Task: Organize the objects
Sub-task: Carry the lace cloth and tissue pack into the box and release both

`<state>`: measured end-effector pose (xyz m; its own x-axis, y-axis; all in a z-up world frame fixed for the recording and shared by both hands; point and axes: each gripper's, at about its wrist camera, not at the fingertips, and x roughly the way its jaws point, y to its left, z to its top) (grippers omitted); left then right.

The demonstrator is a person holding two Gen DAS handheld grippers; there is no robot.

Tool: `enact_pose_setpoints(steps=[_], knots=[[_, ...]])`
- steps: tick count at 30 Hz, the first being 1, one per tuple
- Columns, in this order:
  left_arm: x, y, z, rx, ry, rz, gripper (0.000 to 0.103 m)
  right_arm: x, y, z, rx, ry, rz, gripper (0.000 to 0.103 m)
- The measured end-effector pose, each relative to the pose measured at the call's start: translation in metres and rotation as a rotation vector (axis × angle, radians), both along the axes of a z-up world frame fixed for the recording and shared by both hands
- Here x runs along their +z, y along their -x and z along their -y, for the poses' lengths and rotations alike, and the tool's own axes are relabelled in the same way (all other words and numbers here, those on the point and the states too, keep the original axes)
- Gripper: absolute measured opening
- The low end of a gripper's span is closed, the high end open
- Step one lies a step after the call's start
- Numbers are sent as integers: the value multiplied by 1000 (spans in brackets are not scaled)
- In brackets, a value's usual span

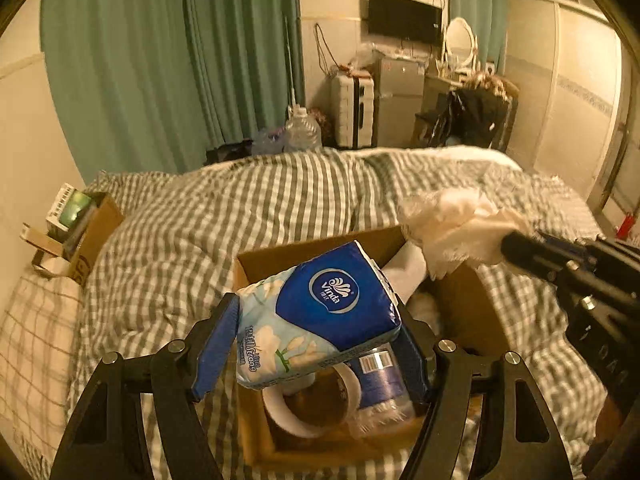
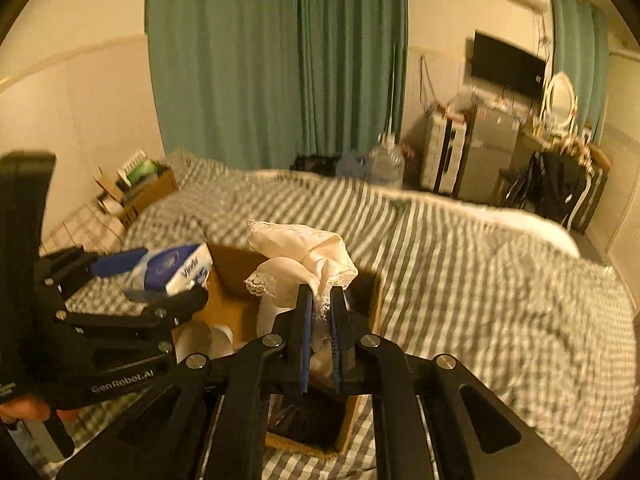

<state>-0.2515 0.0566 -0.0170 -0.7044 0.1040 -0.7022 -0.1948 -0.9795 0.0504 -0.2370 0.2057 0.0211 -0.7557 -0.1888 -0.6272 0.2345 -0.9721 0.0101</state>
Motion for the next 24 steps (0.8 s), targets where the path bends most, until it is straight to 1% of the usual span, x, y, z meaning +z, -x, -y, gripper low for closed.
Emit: enact_pose_setpoints(steps=[2,5,7,9,10,11,12,13,14,16,18,20,23,24], knots=[[-13,8,-1,-1,3,12,74,-19,11,-2,-1,9,30,7],[-27,16,-3,-5,-1,26,74,-36,19,-6,5,22,50,7],[-35,19,-4,-7,-7,26,74,-41,22,-10,8,48,41,7],[-35,20,-4,14,-19,12,75,-43,22,-14,9,85,32,9],[-34,20,-3,16,-30,9,76,-42,20,-16,3,98,24,16],[-33,19,-2,18,-40,6,79,-40,19,-18,-6,107,16,21],[-30,18,-1,18,-52,3,81,-39,18,-19,-11,110,11,29],[-26,16,0,22,-55,1,83,-35,16,-20,-17,111,1,34],[-23,14,1,26,-53,-4,86,-32,13,-22,-24,111,-8,37],[-11,6,0,13,-46,-12,92,-23,5,-24,-34,119,-24,54],[1,-1,0,9,-41,-29,93,-9,-7,-27,-46,126,-44,55],[18,-12,2,11,-40,-46,99,4,-16,-30,-59,121,-51,57],[49,-30,8,18,-50,-81,102,32,-37,-33,-79,107,-78,68],[61,-38,10,20,-54,-98,102,43,-47,-33,-88,97,-91,74]])
